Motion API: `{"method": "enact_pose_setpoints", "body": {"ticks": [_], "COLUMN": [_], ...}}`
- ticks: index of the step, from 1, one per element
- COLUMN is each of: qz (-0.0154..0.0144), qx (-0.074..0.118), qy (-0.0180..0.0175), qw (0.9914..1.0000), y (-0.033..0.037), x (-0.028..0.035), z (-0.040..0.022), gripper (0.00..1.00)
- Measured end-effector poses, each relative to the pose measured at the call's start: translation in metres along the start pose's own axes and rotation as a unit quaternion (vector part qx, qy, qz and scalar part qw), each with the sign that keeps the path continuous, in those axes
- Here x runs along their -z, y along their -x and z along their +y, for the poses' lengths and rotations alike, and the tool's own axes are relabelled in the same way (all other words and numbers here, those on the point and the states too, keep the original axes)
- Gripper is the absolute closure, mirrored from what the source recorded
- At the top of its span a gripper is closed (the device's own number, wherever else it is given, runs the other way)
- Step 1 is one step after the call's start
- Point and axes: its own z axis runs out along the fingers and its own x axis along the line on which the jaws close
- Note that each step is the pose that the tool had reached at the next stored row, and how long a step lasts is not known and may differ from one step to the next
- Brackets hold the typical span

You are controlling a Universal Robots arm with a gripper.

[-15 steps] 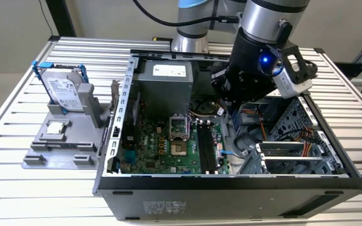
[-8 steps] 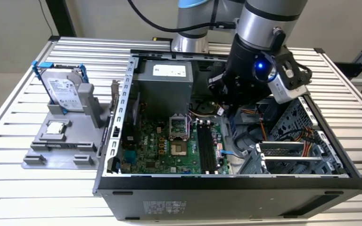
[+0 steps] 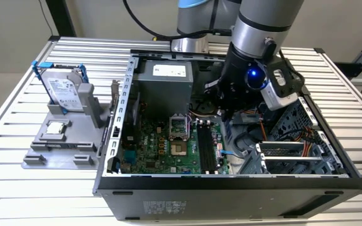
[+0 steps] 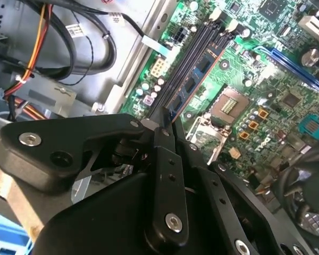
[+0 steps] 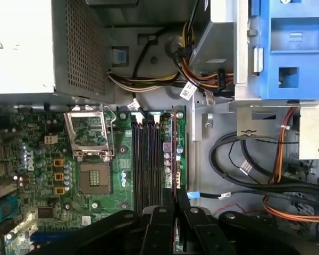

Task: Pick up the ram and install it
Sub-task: 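Insert the ram into the slot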

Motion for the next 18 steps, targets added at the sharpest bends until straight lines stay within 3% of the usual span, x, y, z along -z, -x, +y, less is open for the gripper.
{"method": "enact_pose_setpoints", "body": {"ticks": [13, 16, 18], "qz": [-0.0005, -0.0045, -0.0054], "qx": [-0.002, -0.002, -0.002], "qy": [0.0000, 0.0002, 0.0004], "qw": [1.00000, 0.99999, 0.99998], "y": [-0.0003, -0.0017, -0.0027], "x": [-0.0219, -0.0261, -0.0285], "z": [-0.0020, -0.0023, -0.0026], "gripper": [1.00, 1.00, 1.00]}}
